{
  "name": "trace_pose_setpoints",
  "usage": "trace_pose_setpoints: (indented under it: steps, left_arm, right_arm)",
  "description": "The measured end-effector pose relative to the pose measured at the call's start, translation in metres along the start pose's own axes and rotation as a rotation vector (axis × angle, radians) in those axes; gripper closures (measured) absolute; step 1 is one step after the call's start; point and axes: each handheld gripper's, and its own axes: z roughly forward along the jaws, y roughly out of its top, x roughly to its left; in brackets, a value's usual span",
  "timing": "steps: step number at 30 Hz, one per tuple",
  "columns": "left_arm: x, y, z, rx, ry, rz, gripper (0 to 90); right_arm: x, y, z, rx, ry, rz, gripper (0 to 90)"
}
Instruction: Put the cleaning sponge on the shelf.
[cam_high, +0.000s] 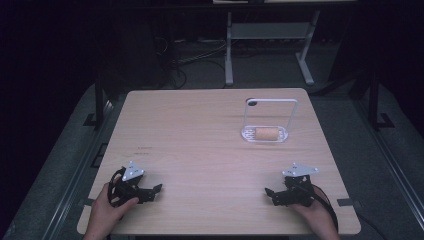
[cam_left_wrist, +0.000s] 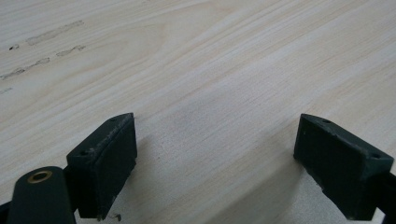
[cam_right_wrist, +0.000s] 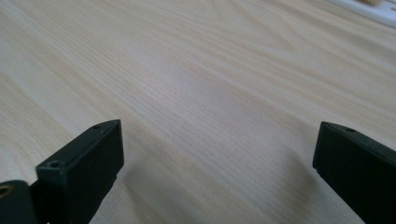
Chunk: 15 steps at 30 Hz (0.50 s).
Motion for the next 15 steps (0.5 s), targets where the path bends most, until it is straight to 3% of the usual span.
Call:
trace_pose_setpoints:
  steps: [15]
  left_arm:
    - [0.0, 0.0, 0.0, 0.0, 0.0, 0.0, 12.7]
  right_arm:
    - [0.0006, -0.003, 0.0013, 0.008, 0.004, 0.002, 1.7]
